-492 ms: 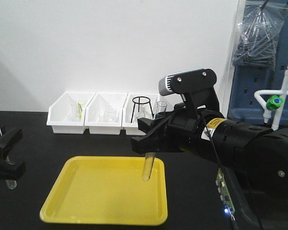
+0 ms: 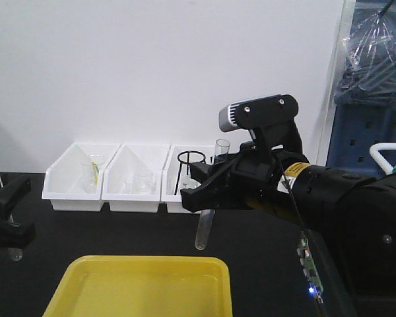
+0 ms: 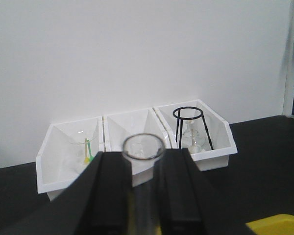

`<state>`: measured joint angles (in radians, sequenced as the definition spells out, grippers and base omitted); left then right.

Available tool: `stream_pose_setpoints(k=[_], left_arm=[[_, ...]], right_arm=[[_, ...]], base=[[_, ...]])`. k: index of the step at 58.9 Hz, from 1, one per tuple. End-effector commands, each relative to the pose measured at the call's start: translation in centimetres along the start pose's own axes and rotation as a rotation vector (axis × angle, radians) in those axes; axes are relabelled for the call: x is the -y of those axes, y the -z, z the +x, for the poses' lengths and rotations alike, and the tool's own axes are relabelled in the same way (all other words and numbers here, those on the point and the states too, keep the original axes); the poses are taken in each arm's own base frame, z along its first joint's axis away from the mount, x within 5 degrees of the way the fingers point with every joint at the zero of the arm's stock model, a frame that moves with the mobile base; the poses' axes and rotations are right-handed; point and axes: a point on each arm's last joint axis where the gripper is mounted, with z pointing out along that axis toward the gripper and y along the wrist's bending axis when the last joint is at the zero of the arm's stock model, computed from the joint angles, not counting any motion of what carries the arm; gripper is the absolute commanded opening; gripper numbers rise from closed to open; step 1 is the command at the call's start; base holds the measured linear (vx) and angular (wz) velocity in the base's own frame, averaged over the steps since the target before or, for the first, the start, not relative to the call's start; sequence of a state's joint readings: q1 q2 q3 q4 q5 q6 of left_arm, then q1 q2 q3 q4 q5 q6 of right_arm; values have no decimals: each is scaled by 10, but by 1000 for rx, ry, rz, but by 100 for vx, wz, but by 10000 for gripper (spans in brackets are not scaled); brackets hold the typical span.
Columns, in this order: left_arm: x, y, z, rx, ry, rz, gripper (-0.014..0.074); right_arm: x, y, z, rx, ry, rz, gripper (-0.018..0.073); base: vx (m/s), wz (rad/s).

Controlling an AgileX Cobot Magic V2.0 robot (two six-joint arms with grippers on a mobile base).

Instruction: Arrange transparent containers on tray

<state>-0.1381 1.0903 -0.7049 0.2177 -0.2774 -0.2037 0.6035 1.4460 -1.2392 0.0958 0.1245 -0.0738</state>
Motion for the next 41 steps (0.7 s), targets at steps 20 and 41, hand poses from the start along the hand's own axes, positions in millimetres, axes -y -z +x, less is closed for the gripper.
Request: stream_pose_setpoints(k=[20,41], left_arm=[[2,4,-22,130,11,16,-6],[2,4,-22,130,11,16,-6]], right_arm=[[1,17,-30,161,13,9,-11],[1,17,-30,161,13,9,-11]], base=[[13,-3],[2,-1]])
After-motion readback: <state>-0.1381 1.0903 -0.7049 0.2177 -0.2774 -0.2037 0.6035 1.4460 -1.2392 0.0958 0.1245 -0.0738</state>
